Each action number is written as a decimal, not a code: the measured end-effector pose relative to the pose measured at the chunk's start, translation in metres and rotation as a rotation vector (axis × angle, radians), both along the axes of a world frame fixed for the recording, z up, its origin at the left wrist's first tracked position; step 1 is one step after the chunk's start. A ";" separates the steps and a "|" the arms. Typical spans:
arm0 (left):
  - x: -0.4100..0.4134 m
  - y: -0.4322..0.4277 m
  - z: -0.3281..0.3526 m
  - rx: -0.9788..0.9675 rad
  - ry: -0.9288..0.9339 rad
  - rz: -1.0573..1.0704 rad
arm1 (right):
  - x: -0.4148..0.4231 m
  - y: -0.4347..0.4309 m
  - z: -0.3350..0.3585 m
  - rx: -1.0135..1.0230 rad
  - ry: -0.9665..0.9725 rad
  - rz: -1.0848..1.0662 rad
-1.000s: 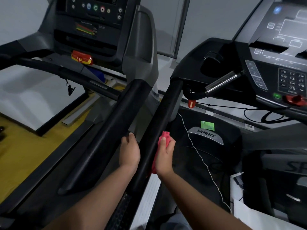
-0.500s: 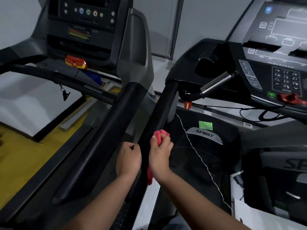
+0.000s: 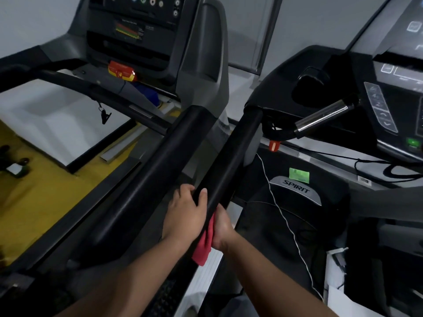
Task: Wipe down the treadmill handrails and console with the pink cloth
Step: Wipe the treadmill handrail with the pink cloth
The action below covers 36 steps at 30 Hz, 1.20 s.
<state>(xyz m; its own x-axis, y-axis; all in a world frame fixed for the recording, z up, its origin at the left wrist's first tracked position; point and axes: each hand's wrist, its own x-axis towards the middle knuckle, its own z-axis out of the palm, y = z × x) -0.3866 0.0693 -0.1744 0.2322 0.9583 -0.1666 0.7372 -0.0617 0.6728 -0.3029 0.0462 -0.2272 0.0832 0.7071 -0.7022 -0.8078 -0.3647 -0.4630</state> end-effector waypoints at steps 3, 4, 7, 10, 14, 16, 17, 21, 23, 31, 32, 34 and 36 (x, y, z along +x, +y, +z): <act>0.003 -0.005 0.002 0.108 0.088 -0.061 | 0.013 0.002 0.010 0.035 -0.123 -0.037; 0.005 -0.008 0.002 0.130 0.106 -0.081 | 0.018 0.003 0.013 0.037 -0.202 -0.076; 0.011 -0.014 0.003 0.065 0.162 -0.092 | 0.029 0.010 0.027 -0.005 -0.515 -0.189; 0.014 -0.011 0.006 -0.014 0.168 -0.078 | 0.031 0.012 0.040 0.006 -0.789 -0.230; 0.014 -0.011 0.010 -0.087 0.123 -0.055 | 0.024 0.001 0.058 0.131 -1.090 -0.114; 0.015 -0.003 0.011 -0.110 0.152 -0.045 | 0.016 -0.010 0.060 0.175 -1.159 -0.045; 0.016 0.004 0.010 -0.133 0.179 -0.038 | 0.011 -0.016 0.059 0.202 -1.175 -0.017; 0.023 0.029 0.005 -0.218 0.252 -0.066 | 0.008 -0.023 0.050 0.211 -1.160 -0.003; 0.025 0.029 0.006 -0.244 0.230 -0.061 | 0.014 -0.015 0.047 0.200 -1.154 -0.057; 0.020 0.023 0.011 -0.306 0.064 -0.005 | 0.031 0.000 0.045 0.091 -0.892 -0.180; 0.020 0.023 0.011 -0.312 0.054 0.000 | 0.029 -0.001 0.044 0.079 -0.822 -0.194; 0.020 0.025 0.009 -0.320 0.046 0.002 | 0.021 -0.006 0.042 0.040 -0.766 -0.182; 0.020 0.026 0.008 -0.320 0.048 0.001 | 0.008 -0.015 0.043 0.014 -0.862 -0.146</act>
